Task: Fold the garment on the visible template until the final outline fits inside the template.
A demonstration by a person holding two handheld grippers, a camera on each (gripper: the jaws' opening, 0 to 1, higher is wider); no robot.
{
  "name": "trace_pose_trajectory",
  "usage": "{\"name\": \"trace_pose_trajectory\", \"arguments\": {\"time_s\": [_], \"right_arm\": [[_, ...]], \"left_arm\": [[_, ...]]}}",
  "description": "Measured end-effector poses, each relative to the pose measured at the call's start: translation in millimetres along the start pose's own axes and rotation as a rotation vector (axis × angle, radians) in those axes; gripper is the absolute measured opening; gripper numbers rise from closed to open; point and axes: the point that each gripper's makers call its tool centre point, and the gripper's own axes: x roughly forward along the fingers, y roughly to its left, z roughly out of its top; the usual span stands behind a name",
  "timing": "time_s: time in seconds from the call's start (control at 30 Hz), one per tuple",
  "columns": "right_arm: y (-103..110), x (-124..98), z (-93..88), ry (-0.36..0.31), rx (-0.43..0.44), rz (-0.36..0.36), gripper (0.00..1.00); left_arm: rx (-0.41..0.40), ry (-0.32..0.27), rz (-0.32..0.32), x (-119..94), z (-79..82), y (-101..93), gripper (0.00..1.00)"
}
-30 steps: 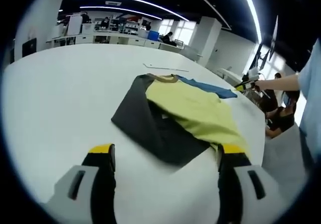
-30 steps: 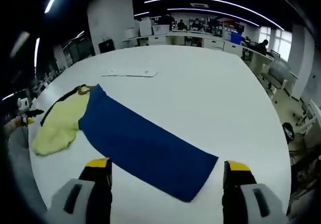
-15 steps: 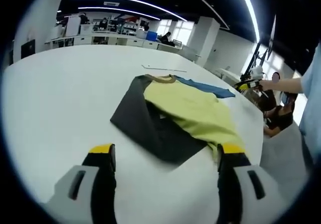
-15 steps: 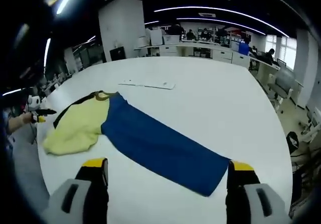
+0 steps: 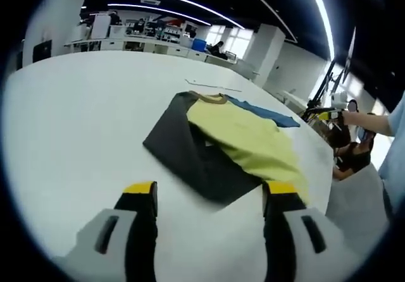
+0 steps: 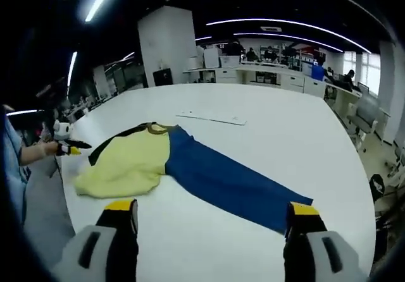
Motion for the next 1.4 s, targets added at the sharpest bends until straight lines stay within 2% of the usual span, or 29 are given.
{"name": "trace_pose_trajectory", "arguments": {"time_s": [0.23,0.4,0.53,0.8,0.87,0.9,0.97,1.17,1.23,1.3,1.4], "right_arm": [[32,-19,10.9,-0.055,-0.011,0.045,0.98],[51,-28,6.0,-0.057,-0.015,0.072,0.98],[60,-31,-0.7,-0.053,-0.018,0.081,0.97],[68,-35,-8.8,-0.046,-0.008,0.085,0.97],[69,-36,-10.6,-0.043,-0.007,0.085,0.97],[69,-36,-12.5,-0.038,-0.005,0.083,0.97],[68,-38,-14.5,-0.034,-0.001,0.077,0.96],[67,-43,-16.6,-0.032,0.007,0.067,0.96],[67,-44,-18.3,-0.03,0.01,0.063,0.95],[67,-45,-19.8,-0.033,0.022,0.061,0.95],[68,-46,-23.6,-0.027,0.028,0.057,0.95]], "left_arm": [[-0.008,0.008,-0.017,2,-5.1,-5.8,0.63],[-0.025,0.027,-0.015,0,-11.8,-4.0,0.63],[-0.075,0.025,-0.009,-1,-14.4,-0.1,0.62],[-0.156,0.007,-0.018,4,-14.5,-1.9,0.55],[-0.177,-0.001,-0.021,6,-14.6,-3.2,0.52],[-0.222,-0.018,-0.025,8,-13.0,-5.1,0.5],[-0.262,-0.036,-0.018,9,-10.8,-3.3,0.47],[-0.281,-0.022,-0.015,13,-14.8,-4.0,0.32],[-0.302,-0.035,-0.02,14,-14.4,-4.9,0.28],[-0.317,-0.042,0.003,16,-14.5,-1.4,0.23],[-0.33,-0.068,0.006,18,-8.8,1.5,0.11]]}}
